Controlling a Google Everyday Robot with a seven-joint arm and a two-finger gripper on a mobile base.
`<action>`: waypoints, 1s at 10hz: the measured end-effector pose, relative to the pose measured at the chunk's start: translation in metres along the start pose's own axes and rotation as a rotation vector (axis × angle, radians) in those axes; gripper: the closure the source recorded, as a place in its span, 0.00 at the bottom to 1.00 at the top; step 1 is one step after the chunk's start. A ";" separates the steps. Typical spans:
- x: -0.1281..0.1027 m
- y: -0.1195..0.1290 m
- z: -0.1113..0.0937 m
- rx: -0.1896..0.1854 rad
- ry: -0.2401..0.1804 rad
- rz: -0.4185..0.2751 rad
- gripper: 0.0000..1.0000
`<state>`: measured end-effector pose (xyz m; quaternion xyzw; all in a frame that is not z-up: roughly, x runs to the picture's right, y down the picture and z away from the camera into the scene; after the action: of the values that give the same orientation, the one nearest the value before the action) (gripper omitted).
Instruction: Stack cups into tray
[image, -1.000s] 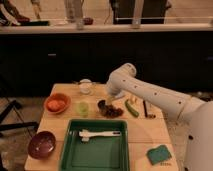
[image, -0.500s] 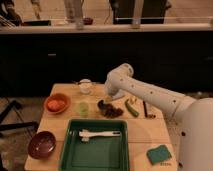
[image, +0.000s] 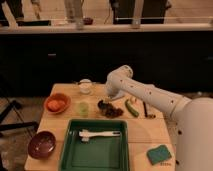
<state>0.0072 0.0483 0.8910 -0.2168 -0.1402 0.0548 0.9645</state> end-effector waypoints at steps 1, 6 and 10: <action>0.001 0.002 0.003 -0.008 -0.004 0.003 0.41; 0.002 0.013 0.017 -0.066 -0.020 0.006 0.44; -0.005 0.017 0.022 -0.085 -0.029 -0.015 0.86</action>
<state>-0.0050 0.0719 0.9013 -0.2556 -0.1580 0.0447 0.9527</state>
